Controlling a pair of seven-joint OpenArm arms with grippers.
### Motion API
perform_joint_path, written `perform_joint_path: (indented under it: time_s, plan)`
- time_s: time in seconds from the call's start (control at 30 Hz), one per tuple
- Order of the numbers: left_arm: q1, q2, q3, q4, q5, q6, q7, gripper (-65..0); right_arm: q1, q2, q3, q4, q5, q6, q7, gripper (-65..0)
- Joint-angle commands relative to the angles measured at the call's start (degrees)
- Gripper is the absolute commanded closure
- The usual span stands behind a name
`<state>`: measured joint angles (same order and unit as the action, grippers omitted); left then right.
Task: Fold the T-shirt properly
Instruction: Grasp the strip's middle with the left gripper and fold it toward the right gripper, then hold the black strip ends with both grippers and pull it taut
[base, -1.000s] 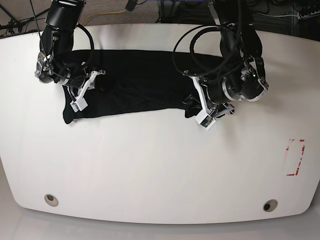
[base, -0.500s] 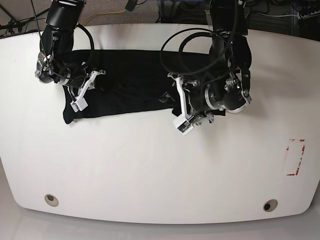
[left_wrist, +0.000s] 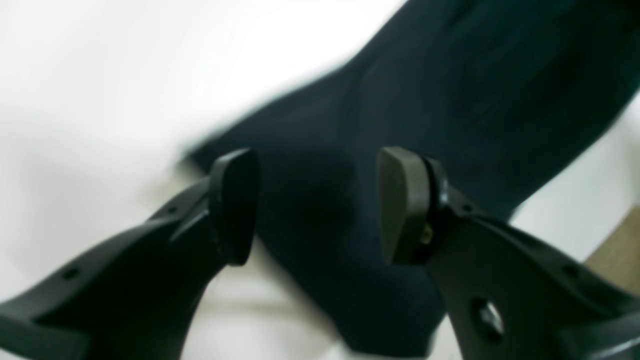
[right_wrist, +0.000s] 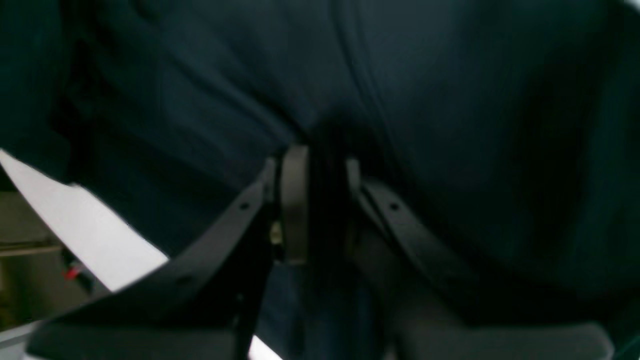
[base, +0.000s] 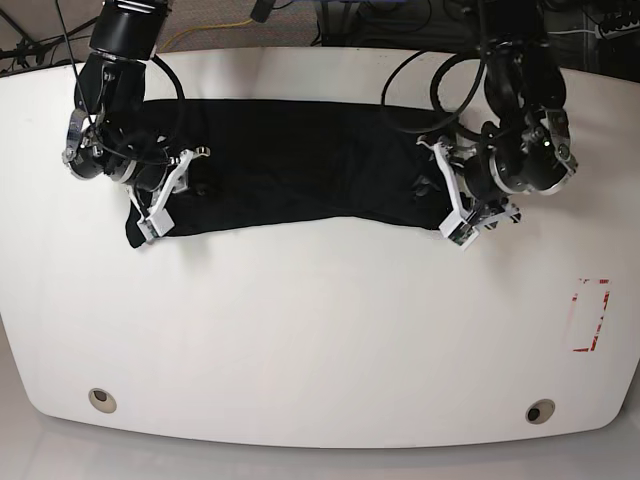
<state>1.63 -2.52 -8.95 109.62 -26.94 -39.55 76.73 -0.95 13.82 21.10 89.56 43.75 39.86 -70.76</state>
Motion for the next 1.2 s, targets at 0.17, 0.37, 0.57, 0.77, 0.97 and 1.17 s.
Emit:
perform_joint_path:
  time_s: [0.17, 0.37, 0.57, 0.77, 0.97, 1.17]
  plan:
    - [2.72, -3.32, 2.05, -4.09, -1.33, -0.45, -6.88, -22.6, 1.96, 1.34, 0.30, 2.88, 6.58, 0.14, 0.39, -10.1]
    - [0.17, -3.59, 7.85, -17.98, -1.24, -0.45, -12.86, -22.5, 2.05, 1.16, 0.30, 2.88, 6.50, 0.14, 0.39, -10.1]
    - [-2.11, -3.59, 8.64, -16.66, -1.33, -0.45, -12.86, -22.5, 1.87, 1.25, 0.39, 3.06, 6.50, 0.14, 0.39, -10.1]
    - [-2.55, -3.59, 6.09, -5.58, -1.41, -0.45, -9.87, -22.5, 1.79, 1.08, 7.34, 3.14, 6.76, 0.14, -1.55, -11.1]
    - [-2.64, -3.32, -0.50, -2.59, -1.68, -0.45, -8.55, -22.5, 2.40, 2.40, 15.25, 0.51, 6.67, 0.14, -2.25, -40.1]
    - [0.97, -4.11, -1.64, -2.85, -1.33, -0.45, -8.55, -22.5, 3.90, 6.18, 24.39, -11.10, 6.41, 0.14, -2.07, -51.8]
